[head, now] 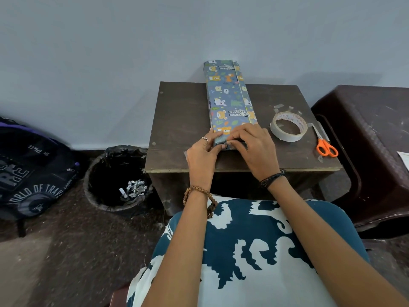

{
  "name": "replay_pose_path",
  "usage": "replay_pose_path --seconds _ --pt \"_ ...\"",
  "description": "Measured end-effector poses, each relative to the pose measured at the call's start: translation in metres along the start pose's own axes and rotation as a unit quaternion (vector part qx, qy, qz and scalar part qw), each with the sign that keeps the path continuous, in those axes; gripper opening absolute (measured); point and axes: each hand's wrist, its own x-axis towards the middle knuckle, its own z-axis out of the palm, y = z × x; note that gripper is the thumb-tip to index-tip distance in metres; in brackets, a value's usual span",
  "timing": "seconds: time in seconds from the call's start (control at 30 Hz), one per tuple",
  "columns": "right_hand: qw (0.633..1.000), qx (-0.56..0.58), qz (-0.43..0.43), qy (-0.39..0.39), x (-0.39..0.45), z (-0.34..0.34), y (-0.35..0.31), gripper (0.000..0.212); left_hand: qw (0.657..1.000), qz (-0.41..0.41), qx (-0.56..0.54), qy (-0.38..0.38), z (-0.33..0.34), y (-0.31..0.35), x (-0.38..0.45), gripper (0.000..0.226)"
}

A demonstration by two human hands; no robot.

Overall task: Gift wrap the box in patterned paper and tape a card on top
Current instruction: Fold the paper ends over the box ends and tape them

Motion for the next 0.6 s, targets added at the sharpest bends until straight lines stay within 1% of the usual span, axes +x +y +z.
replay_pose_path --seconds 0.2,0.33,0.37,0.47,0.53,0.6 --pt "0.997 -0.05 -0.051 0.036 0.0 0.005 0.005 0.01 1.0 -0.008 -0.006 0.001 0.0 0.001 -0.001 0.032" --pt "0.996 -0.039 -0.053 0.052 0.0 0.009 0.008 0.008 1.0 -0.015 -0.02 -0.018 -0.001 0.005 -0.005 0.029" --pt "0.997 -0.035 -0.044 0.051 0.0 0.009 0.008 0.012 0.999 -0.019 -0.03 -0.016 -0.002 0.006 -0.006 0.026" --pt "1.0 -0.007 0.002 0.024 0.003 0.006 0.007 0.035 0.996 -0.045 -0.08 0.009 -0.001 0.007 -0.008 0.02" --pt "0.998 0.048 0.04 -0.004 0.007 -0.001 0.004 0.047 0.995 -0.052 -0.077 0.021 0.0 0.007 -0.007 0.021" --pt "0.991 0.105 0.082 -0.036 0.012 -0.006 0.003 0.055 0.998 -0.039 -0.053 0.012 0.001 0.003 -0.005 0.025"
